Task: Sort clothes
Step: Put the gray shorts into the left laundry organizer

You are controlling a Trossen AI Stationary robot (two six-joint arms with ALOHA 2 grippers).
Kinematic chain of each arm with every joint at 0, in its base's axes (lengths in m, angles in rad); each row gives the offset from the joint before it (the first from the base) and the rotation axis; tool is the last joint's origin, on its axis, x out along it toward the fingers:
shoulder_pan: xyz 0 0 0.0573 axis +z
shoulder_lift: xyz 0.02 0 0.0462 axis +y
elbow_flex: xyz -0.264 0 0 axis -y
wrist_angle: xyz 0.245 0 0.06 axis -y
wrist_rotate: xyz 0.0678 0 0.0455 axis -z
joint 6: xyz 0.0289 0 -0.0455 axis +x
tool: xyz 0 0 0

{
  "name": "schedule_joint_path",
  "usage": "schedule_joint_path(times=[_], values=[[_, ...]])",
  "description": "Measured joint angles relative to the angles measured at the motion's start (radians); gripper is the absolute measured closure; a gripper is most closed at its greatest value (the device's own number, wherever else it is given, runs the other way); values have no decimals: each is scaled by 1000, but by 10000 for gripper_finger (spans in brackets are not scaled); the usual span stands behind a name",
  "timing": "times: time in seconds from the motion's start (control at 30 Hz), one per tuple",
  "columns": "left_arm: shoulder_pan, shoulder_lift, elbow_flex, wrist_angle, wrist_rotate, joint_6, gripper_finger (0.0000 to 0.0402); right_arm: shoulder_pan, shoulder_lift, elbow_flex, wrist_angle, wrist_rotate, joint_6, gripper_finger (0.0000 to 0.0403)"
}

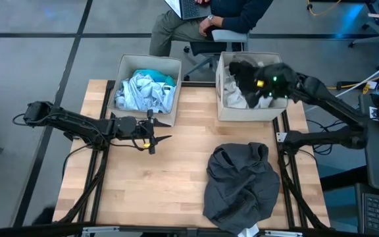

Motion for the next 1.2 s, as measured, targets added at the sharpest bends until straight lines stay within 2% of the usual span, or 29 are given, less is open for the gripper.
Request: schedule_joint_path(times=[0.27, 0.37, 0.6, 0.87, 1.07, 1.2], values=[[0, 0, 0, -2, 0, -18, 215, 343, 2, 0, -68, -6, 151, 77], [0, 0, 0, -7, 0, -18, 215, 472, 3, -6, -77, 26, 214, 77], [0, 0, 0, -12, 0, -31, 215, 706, 22, -116, -53, 38, 338, 77], [0, 0, 0, -17, 0, -37, 215, 842, 62, -254, 47, 22, 447, 77], [0, 0, 0, -20, 0, -41, 215, 897, 133, -314, 143, 25, 448, 77], [0, 0, 0, -19, 0, -41, 215, 926, 209, -317, 142, 84, 445, 77]])
